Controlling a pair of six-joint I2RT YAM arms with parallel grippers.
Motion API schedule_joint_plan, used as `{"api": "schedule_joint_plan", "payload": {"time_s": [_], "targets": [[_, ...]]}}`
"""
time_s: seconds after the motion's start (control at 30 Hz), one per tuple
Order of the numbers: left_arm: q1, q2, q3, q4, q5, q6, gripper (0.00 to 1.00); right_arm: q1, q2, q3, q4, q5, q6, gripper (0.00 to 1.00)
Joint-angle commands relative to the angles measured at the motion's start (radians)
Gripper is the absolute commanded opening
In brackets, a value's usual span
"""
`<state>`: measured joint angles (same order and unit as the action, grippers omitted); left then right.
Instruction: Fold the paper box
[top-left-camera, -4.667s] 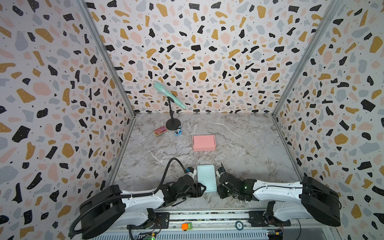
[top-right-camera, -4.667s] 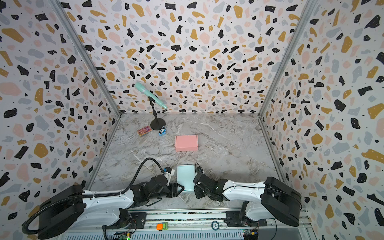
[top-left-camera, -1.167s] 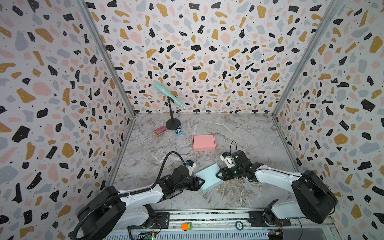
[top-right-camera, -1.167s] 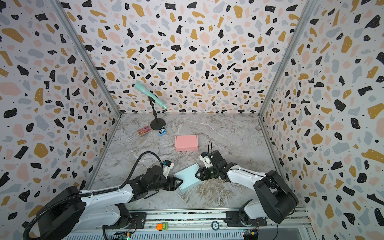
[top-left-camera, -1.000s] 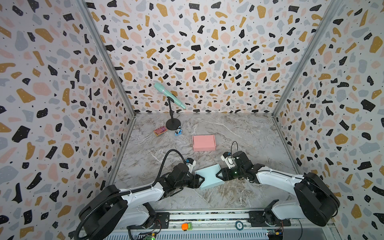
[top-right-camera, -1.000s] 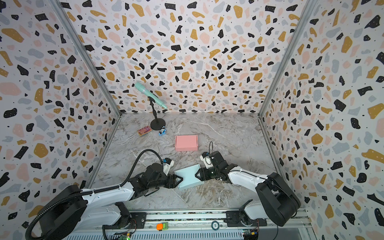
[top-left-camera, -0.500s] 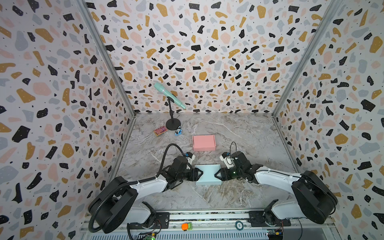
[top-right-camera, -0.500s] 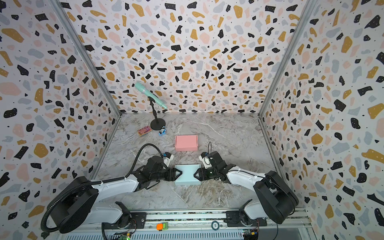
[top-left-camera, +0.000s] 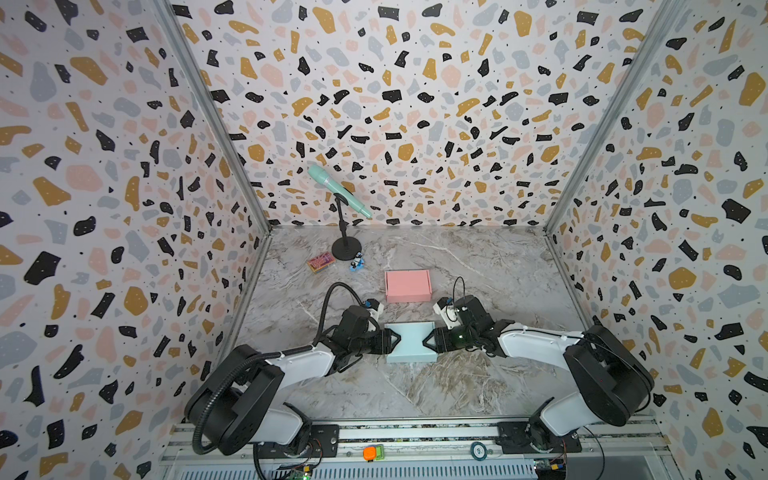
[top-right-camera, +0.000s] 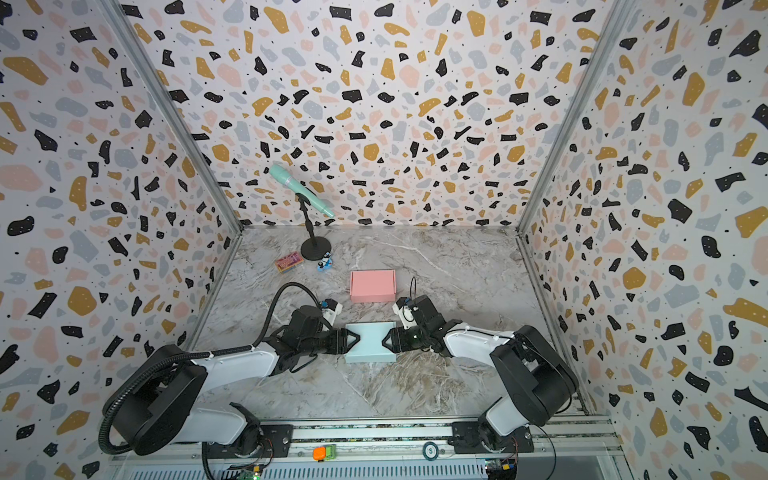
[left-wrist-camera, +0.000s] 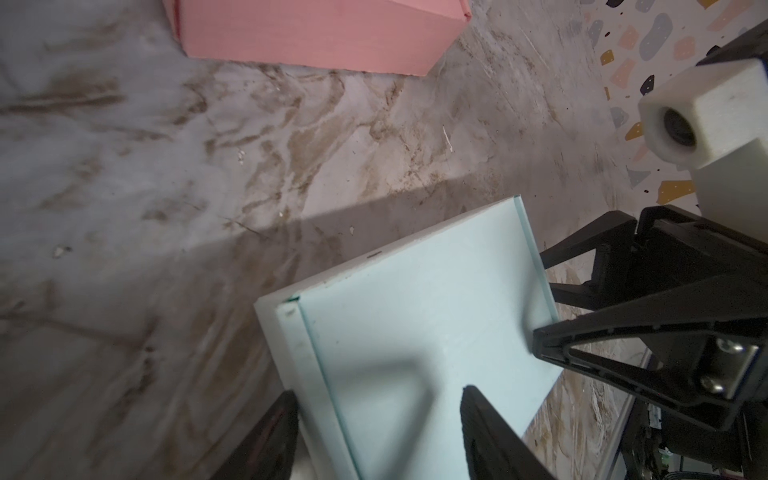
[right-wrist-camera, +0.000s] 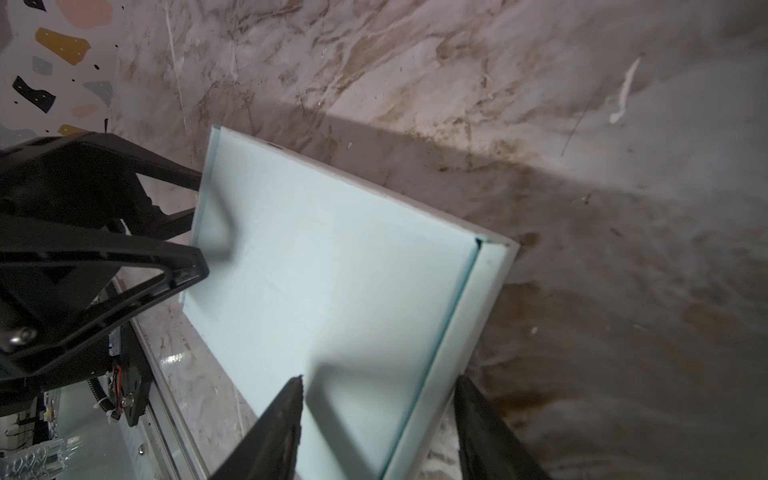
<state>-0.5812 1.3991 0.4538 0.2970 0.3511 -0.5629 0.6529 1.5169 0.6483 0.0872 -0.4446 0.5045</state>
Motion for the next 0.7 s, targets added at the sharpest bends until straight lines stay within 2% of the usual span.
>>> {"api": "schedule_joint_plan", "payload": {"time_s": [0.0,0.1,0.2,0.4,0.5,0.67], "targets": [[0.010,0.006,0.025,0.048,0.035,0.019,0.63,0.005,-0.007,0.033,0.023,0.001,0.001,0.59],[0.017,0.002,0.019,0.046,0.034,0.020,0.63,0.003,-0.016,0.023,0.019,0.010,0.001,0.60],[0.018,-0.002,0.010,0.033,-0.002,0.018,0.66,-0.002,-0.029,0.013,0.020,0.015,0.007,0.66],[0.024,-0.027,0.002,0.000,-0.052,0.021,0.74,-0.010,-0.074,-0.012,0.013,0.041,0.018,0.85],[0.029,-0.055,-0.002,-0.033,-0.082,0.030,0.80,-0.012,-0.115,-0.028,-0.009,0.077,0.017,0.99],[0.029,-0.130,0.007,-0.165,-0.158,0.066,0.88,-0.016,-0.191,-0.050,-0.055,0.154,-0.004,0.99]]}}
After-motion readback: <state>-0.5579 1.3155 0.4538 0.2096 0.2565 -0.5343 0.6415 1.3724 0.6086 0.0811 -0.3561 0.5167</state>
